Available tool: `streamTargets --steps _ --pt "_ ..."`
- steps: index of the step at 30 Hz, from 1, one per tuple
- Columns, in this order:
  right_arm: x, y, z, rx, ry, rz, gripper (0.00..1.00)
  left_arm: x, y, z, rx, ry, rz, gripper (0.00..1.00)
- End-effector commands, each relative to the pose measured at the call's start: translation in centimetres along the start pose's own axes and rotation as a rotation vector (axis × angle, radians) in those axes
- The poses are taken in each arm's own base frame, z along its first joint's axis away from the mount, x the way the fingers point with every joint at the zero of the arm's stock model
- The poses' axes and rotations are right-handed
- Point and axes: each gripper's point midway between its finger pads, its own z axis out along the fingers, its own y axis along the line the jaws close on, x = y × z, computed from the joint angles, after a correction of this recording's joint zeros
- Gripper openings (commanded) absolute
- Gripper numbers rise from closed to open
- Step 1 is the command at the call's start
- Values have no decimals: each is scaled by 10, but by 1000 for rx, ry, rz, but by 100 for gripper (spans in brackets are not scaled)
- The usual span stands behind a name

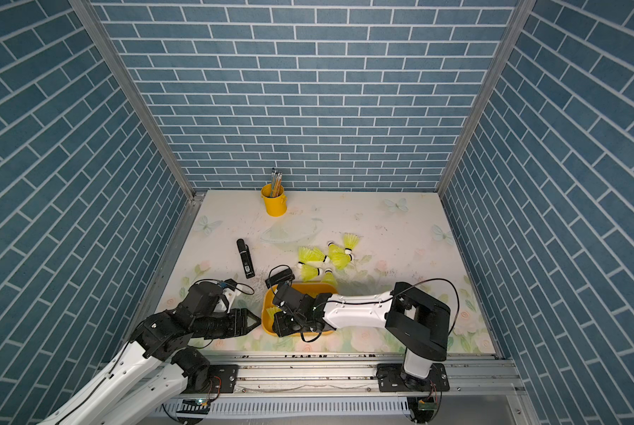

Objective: Put the shuttlecocks into the storage box
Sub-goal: Place the shuttlecock in the storage box.

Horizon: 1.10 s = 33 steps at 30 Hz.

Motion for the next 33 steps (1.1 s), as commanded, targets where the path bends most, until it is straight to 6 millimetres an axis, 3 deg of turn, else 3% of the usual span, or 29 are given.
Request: streamTargets --steps 1,16,33 --pt "-3 2 1 -2 13 20 39 1 2 2 -7 4 14 64" --pt "-10 4 -9 -7 -5 31 41 -3 -1 3 -4 -2 17 64" --pt "-30 16 -46 -11 -69 18 47 -20 -18 -6 32 -56 15 65"
